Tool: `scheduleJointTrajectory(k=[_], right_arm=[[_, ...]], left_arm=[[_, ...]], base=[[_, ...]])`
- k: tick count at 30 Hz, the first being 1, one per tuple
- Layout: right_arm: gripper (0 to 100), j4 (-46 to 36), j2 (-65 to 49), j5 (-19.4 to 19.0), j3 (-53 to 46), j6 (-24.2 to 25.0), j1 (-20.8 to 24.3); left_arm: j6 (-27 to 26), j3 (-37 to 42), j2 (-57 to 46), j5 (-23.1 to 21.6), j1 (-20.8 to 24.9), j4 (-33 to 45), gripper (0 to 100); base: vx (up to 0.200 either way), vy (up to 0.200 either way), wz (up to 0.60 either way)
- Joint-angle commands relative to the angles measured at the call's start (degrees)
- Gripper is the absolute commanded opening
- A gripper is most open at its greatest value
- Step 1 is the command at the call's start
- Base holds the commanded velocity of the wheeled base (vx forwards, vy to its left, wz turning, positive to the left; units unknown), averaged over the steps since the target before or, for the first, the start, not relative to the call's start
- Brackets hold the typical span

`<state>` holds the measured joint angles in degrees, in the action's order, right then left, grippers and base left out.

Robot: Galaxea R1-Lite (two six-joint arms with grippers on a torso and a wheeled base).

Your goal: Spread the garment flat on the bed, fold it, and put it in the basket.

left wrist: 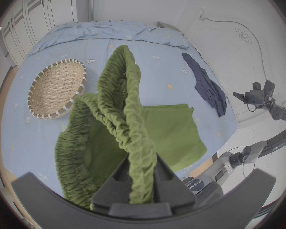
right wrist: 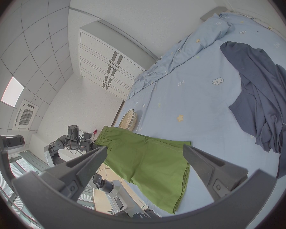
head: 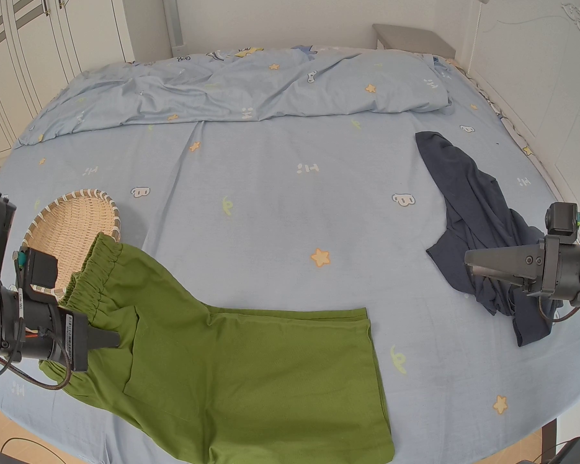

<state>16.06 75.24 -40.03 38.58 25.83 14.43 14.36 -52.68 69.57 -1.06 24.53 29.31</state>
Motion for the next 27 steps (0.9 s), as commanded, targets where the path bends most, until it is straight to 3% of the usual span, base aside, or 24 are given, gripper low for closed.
scheduleJointTrajectory(k=[1,11,16,27], right_arm=[[100,0.03,0.35,0.04,0.00,-0.08,-0.11],[100,0.03,0.70,0.13,-0.18,-0.17,-0.11],[100,0.03,0.79,0.13,-0.18,-0.26,-0.11],[100,0.12,1.93,0.22,-0.26,-0.34,-0.46]], left_arm=[[2.95,-4.19,4.34,0.88,4.30,1.02,0],[8.14,-10.34,12.34,2.99,13.53,0.66,0],[12.45,-12.98,16.82,3.08,20.30,-0.13,0],[18.42,-15.97,23.42,6.33,27.33,-4.17,0]], base=[[0.000,0.000,0.00],[0.000,0.000,0.00],[0.000,0.000,0.00],[0.000,0.000,0.00]])
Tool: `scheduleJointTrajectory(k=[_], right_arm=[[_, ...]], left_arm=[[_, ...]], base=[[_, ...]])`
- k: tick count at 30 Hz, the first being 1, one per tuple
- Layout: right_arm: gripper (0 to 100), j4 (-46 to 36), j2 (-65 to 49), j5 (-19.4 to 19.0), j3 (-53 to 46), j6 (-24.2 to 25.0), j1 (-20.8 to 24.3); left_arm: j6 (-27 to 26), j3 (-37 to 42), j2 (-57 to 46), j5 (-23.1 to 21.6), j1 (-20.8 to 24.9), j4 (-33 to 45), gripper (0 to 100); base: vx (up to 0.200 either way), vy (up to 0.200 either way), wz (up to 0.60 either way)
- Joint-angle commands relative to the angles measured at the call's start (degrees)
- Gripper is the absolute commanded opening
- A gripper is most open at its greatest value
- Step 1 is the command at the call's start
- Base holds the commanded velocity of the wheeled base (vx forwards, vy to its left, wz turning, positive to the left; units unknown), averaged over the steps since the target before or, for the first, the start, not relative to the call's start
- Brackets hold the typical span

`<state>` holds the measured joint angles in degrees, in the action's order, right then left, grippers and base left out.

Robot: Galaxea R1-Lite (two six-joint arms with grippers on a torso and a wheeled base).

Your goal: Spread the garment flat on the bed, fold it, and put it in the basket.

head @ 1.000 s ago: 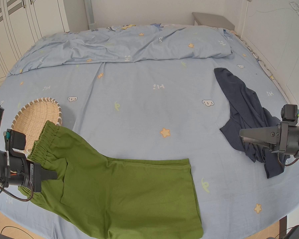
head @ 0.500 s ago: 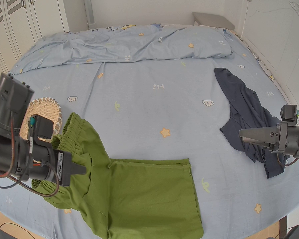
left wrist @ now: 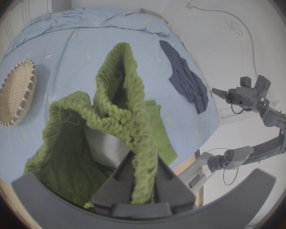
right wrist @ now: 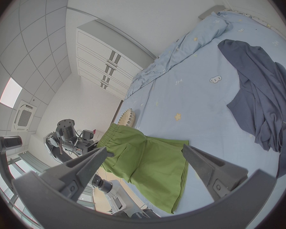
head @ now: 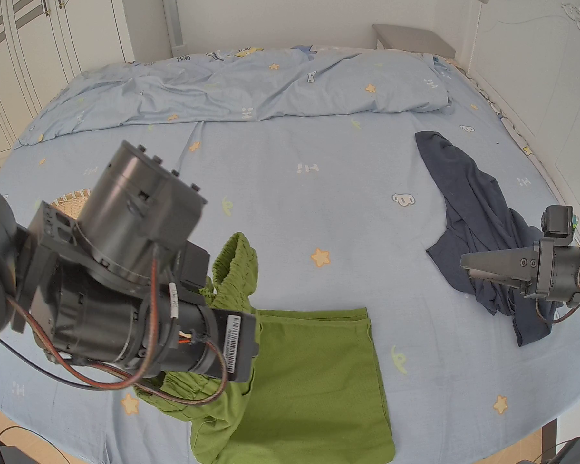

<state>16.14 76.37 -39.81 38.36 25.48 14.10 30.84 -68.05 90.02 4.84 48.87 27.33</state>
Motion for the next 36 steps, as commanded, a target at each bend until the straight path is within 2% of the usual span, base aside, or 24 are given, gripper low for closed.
scheduleJointTrajectory(k=[1,5,14,36], right_arm=[[100,0.03,0.79,0.00,-0.04,0.01,-0.13],[100,0.03,0.88,0.00,-0.13,0.01,-0.13],[100,0.03,0.97,0.00,-0.13,0.01,-0.22],[100,0.21,1.58,0.09,-0.40,-0.43,-0.66]], left_arm=[[2.29,-0.59,2.89,0.43,3.33,-2.72,0],[2.47,-0.77,2.53,0.35,4.48,-5.36,0],[2.82,-0.68,4.03,0.26,10.54,-9.49,0],[3.87,0.64,13.78,0.43,10.89,-16.43,0]], base=[[0.000,0.000,0.00],[0.000,0.000,0.00],[0.000,0.000,0.00],[0.000,0.000,0.00]])
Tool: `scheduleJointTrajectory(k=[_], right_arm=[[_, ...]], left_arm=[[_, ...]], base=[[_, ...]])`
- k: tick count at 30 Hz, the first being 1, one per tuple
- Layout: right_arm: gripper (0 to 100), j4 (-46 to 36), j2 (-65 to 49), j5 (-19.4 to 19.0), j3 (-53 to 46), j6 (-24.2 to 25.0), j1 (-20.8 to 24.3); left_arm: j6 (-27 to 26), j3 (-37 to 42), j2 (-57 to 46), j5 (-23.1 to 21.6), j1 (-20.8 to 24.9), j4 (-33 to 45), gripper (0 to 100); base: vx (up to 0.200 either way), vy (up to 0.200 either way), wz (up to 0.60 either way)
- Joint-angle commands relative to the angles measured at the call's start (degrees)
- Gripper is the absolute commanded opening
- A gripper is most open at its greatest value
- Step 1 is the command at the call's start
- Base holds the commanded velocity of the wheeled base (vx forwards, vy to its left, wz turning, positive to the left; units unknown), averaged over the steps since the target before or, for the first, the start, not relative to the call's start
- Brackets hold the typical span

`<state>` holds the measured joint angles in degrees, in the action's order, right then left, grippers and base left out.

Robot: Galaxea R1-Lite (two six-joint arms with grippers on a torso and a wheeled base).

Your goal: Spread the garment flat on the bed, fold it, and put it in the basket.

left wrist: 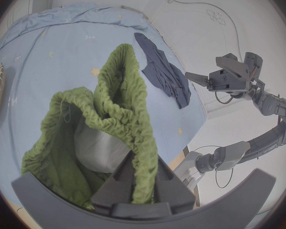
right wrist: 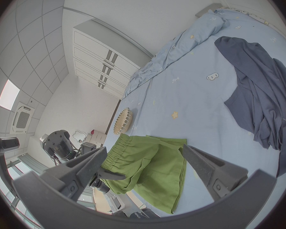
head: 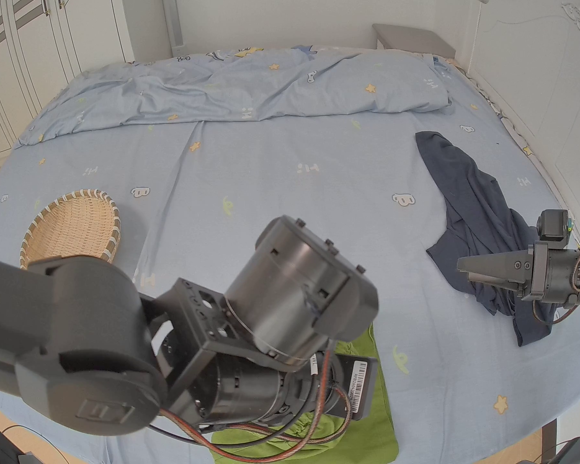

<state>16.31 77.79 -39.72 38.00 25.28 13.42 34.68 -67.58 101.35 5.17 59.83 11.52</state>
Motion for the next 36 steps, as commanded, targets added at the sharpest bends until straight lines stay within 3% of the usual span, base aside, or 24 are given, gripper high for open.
scheduleJointTrajectory(k=[1,3,4,9,16,20,25,27,29,34,36], right_arm=[[100,0.04,0.17,-0.10,-0.03,-0.32,0.03],[100,0.04,0.26,-0.10,-0.03,-0.32,-0.06],[100,0.04,0.26,-0.10,-0.03,-0.32,-0.06],[100,0.04,0.26,-0.10,-0.12,-0.32,0.03],[100,0.04,0.52,-0.10,-0.12,-0.32,0.03],[100,0.04,0.52,-0.10,-0.12,-0.32,-0.06],[100,-0.05,0.35,-0.54,-0.47,-0.32,1.08],[100,-0.14,0.52,-0.19,-1.88,-0.15,5.12],[100,-0.14,0.61,0.17,-2.49,-0.15,7.50],[100,0.12,5.53,0.08,-4.86,-0.32,14.62],[100,0.04,7.11,0.08,-5.21,-0.32,16.46]], left_arm=[[0.03,0.17,2.80,0.10,-0.07,-0.80,0],[0.03,0.17,3.15,0.10,-0.15,-0.89,0],[0.03,0.17,3.15,0.10,-0.15,-0.89,100],[0.65,0.00,4.03,0.19,-0.24,-2.38,100],[3.55,2.72,3.94,0.19,-0.33,-12.57,100],[5.31,6.76,3.06,0.02,-1.91,-22.15,100],[6.45,11.33,2.71,-0.60,-6.31,-26.37,100],[6.45,15.55,2.36,-2.36,-11.05,-27.34,100],[6.54,16.96,1.92,-3.67,-12.72,-27.69,100],[7.33,26.28,-2.48,-13.96,-22.92,-31.82,100],[7.24,29.26,-2.74,-15.54,-25.20,-34.11,100]], base=[[0.000,0.000,0.00],[0.000,0.000,0.00],[0.000,0.000,0.00],[0.000,0.000,0.00],[0.000,0.000,0.00],[0.000,0.000,0.00],[0.000,0.000,0.00],[0.000,0.000,0.00],[0.000,0.000,0.00],[0.000,0.000,0.00],[0.000,0.000,0.00]])
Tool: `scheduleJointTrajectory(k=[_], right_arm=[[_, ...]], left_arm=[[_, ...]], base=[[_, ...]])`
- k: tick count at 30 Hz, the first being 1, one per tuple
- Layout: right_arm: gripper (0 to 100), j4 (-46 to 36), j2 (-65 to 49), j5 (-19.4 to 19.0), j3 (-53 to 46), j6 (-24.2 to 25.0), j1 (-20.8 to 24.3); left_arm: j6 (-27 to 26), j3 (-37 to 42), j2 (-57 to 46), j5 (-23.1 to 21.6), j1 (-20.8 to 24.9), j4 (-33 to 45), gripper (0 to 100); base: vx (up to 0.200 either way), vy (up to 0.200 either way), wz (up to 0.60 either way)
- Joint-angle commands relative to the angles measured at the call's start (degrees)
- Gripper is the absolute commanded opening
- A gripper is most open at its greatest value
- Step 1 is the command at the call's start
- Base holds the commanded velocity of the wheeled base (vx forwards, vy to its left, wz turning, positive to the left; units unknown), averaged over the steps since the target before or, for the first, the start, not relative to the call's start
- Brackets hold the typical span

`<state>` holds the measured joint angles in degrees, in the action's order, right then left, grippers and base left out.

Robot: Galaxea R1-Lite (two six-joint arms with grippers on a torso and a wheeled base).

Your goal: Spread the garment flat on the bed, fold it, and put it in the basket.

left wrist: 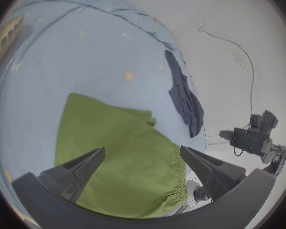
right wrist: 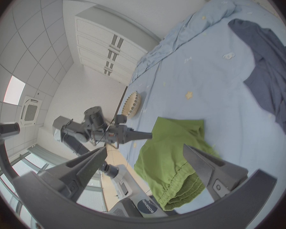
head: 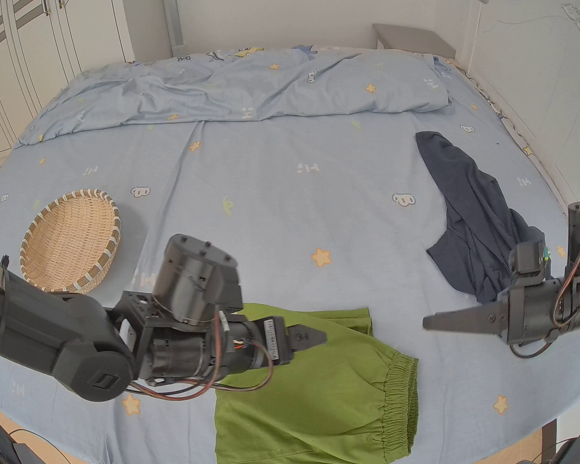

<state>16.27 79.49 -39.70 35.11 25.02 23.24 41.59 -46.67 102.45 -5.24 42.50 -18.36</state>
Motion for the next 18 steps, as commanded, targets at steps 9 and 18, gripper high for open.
scheduleJointTrajectory(k=[9,18], right_arm=[[100,-0.81,12.97,0.07,-4.44,-0.05,10.87],[100,-2.30,19.12,0.24,-4.35,-1.02,10.34]], left_arm=[[0.33,21.70,-3.22,-8.56,-13.93,-19.35,100],[0.33,28.91,-1.90,-16.29,-16.13,-28.22,100]], base=[[0.000,0.000,0.00],[0.000,0.000,0.00]])
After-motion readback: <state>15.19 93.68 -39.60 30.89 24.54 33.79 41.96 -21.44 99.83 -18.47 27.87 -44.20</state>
